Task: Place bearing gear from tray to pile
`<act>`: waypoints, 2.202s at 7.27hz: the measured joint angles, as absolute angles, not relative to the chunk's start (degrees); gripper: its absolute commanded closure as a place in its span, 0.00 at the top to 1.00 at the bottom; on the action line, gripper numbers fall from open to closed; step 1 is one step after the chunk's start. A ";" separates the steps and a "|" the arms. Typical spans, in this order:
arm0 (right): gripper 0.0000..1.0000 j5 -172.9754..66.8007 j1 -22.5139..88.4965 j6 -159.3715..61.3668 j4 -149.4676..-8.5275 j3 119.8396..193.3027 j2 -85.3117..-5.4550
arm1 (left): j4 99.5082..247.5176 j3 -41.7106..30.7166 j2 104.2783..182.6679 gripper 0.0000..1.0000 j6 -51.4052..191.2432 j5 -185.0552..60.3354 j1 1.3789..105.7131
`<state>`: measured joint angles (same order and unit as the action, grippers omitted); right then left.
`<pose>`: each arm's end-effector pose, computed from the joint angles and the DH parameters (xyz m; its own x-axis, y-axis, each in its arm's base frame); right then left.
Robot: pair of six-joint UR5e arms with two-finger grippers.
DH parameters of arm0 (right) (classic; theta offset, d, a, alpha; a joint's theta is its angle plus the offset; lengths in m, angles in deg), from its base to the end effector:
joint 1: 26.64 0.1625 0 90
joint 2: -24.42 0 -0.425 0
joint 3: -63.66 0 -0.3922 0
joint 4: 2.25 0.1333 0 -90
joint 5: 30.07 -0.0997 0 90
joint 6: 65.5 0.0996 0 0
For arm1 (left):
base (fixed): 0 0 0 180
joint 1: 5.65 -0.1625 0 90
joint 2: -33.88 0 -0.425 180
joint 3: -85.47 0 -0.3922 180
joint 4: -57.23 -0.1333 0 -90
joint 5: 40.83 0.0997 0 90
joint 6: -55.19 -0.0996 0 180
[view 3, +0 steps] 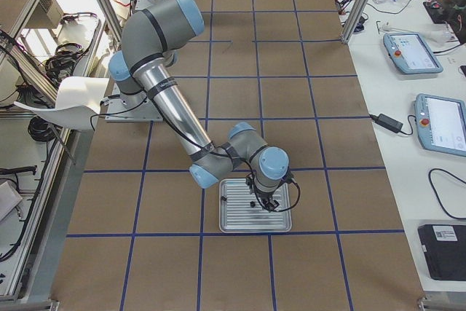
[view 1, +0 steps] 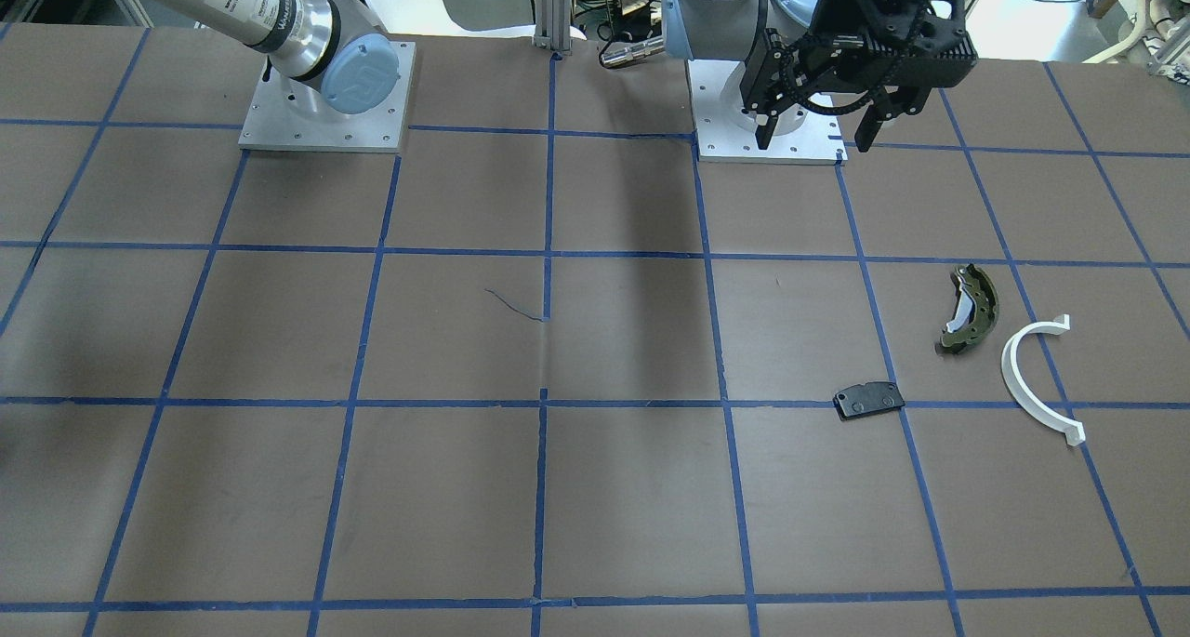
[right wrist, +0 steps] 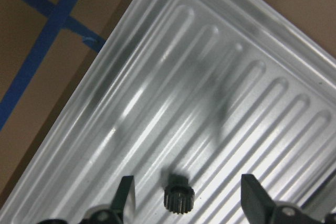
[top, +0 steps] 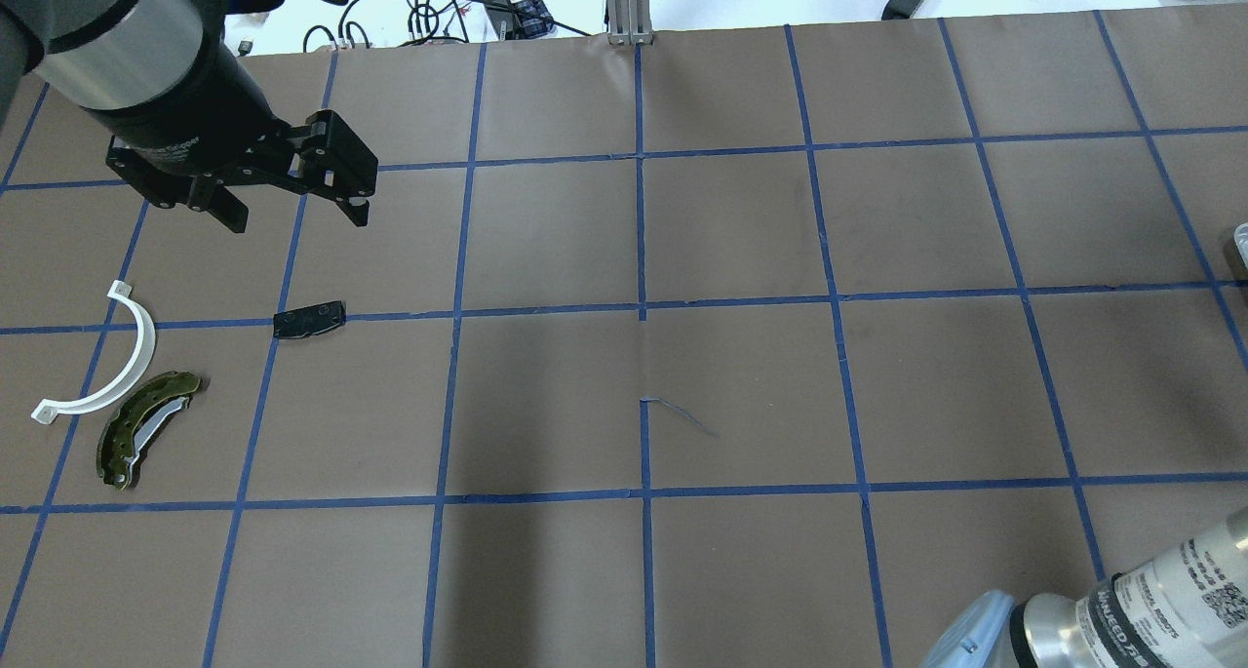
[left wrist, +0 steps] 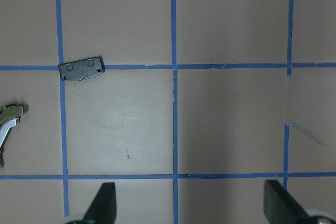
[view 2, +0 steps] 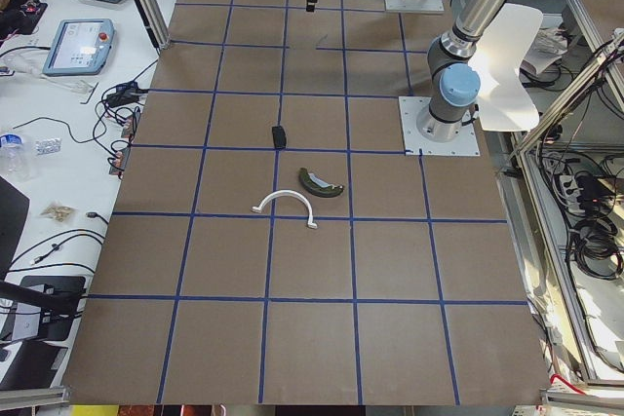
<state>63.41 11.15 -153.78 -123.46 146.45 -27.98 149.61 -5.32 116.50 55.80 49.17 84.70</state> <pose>-0.4742 -0.5287 0.2028 -0.8082 -0.5887 0.0161 -0.5870 0.8074 0.0602 -0.1360 -0.4409 0.5370 -1.0000 -0.0045 0.0008 -0.0046 0.9973 -0.0734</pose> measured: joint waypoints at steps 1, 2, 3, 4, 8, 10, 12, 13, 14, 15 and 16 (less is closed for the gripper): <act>0.74 63.52 11.15 -153.80 -123.51 146.50 -27.70 | 149.61 -5.32 116.50 1.00 55.80 49.17 84.70; 0.73 63.68 11.15 -153.82 -123.53 146.53 -27.46 | 149.61 -5.32 116.50 1.00 55.80 49.17 84.70; 0.70 63.87 11.15 -153.81 -123.54 146.54 -27.31 | 149.61 -5.32 116.50 1.00 55.80 49.17 84.70; 0.70 64.08 11.15 -153.73 -123.54 146.54 -27.22 | 149.61 -5.32 116.50 1.00 55.80 49.17 84.70; 0.69 64.49 11.15 -153.49 -123.54 146.53 -26.89 | 149.61 -5.32 116.50 1.00 55.80 49.17 84.70; 0.37 64.59 11.15 -153.40 -123.60 146.39 -26.45 | 149.61 -5.32 116.50 1.00 55.80 49.17 84.68; 0.18 66.13 11.15 -153.18 -123.57 146.34 -26.33 | 149.61 -5.32 116.50 1.00 55.80 49.14 84.67; 0.06 67.48 11.15 -152.88 -123.55 146.32 -26.31 | 149.61 -5.29 116.50 1.00 55.80 49.15 84.69; 0.00 68.85 11.15 -152.39 -123.54 146.34 -26.31 | 149.61 -5.28 116.50 1.00 55.80 49.15 84.70; 0.00 69.62 11.15 -152.13 -123.52 146.36 -26.38 | 149.61 -5.30 116.50 1.00 55.80 49.13 84.70; 0.00 70.46 11.15 -152.04 -123.29 146.25 -26.48 | 149.61 -5.30 116.50 1.00 55.80 49.15 84.70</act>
